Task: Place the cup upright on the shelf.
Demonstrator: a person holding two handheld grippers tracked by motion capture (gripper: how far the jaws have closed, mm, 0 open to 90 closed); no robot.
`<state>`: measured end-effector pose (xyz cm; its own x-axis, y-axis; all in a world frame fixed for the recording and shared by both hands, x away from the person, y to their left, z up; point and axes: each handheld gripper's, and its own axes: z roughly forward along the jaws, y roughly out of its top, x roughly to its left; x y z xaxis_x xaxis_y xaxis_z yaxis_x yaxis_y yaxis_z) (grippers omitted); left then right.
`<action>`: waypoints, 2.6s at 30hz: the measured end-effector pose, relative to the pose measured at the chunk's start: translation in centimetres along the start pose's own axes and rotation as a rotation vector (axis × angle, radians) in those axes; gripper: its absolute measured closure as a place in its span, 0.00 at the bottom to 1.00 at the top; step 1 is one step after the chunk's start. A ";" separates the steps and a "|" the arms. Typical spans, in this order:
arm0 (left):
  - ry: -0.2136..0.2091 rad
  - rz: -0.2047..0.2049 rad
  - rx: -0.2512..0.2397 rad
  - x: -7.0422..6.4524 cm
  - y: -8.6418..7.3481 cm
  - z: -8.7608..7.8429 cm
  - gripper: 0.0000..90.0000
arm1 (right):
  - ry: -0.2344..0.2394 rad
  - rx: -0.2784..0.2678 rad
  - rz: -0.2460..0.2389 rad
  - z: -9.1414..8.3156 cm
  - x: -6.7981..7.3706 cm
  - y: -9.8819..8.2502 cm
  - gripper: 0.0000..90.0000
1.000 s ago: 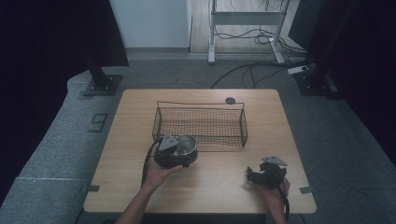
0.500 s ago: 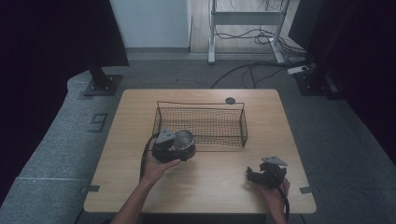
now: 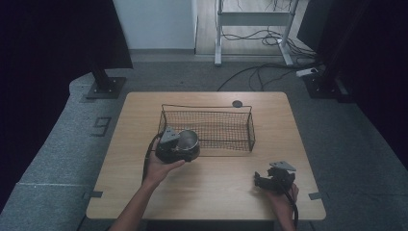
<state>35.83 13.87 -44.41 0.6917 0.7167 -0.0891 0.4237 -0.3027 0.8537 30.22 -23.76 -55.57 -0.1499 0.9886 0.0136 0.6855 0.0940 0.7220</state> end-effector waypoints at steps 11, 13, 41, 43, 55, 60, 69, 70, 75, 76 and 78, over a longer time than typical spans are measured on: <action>0.015 0.002 0.014 0.7 0.6 0.1 0.21 | -0.001 0.000 0.001 0.0 0.0 0.0 0.05; 0.020 0.006 0.021 0.9 0.7 0.1 0.21 | -0.001 0.000 0.002 0.0 0.0 0.0 0.05; 0.002 0.022 0.008 1.8 3.2 -0.1 0.21 | -0.002 -0.002 0.001 0.0 0.0 0.0 0.05; 0.003 0.024 0.006 1.8 3.5 -0.1 0.21 | -0.001 0.000 0.000 0.0 0.0 0.0 0.05; 0.013 0.033 0.015 2.0 4.6 0.3 0.21 | -0.001 0.000 -0.002 0.0 0.0 0.0 0.05; 0.018 0.033 0.019 2.3 5.1 0.7 0.21 | -0.002 -0.003 -0.001 0.0 0.0 0.0 0.05; 0.022 0.012 0.031 3.2 5.6 1.4 0.21 | -0.002 -0.003 -0.001 0.0 0.0 0.0 0.05; 0.022 0.012 0.031 3.2 5.6 1.4 0.21 | -0.002 -0.003 -0.001 0.0 0.0 0.0 0.05; 0.028 -0.005 0.035 3.8 5.5 1.8 0.21 | -0.001 -0.002 -0.001 0.0 0.0 0.0 0.05; 0.029 -0.008 0.034 4.0 5.5 1.8 0.21 | -0.001 -0.002 -0.001 0.0 0.0 0.0 0.05; 0.026 -0.022 0.033 4.3 5.5 2.0 0.21 | -0.001 -0.002 -0.001 0.0 0.0 0.0 0.05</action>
<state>42.31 13.97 -41.13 0.6668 0.7392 -0.0944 0.4580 -0.3065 0.8344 30.22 -23.78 -55.58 -0.1495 0.9887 0.0120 0.6841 0.0947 0.7232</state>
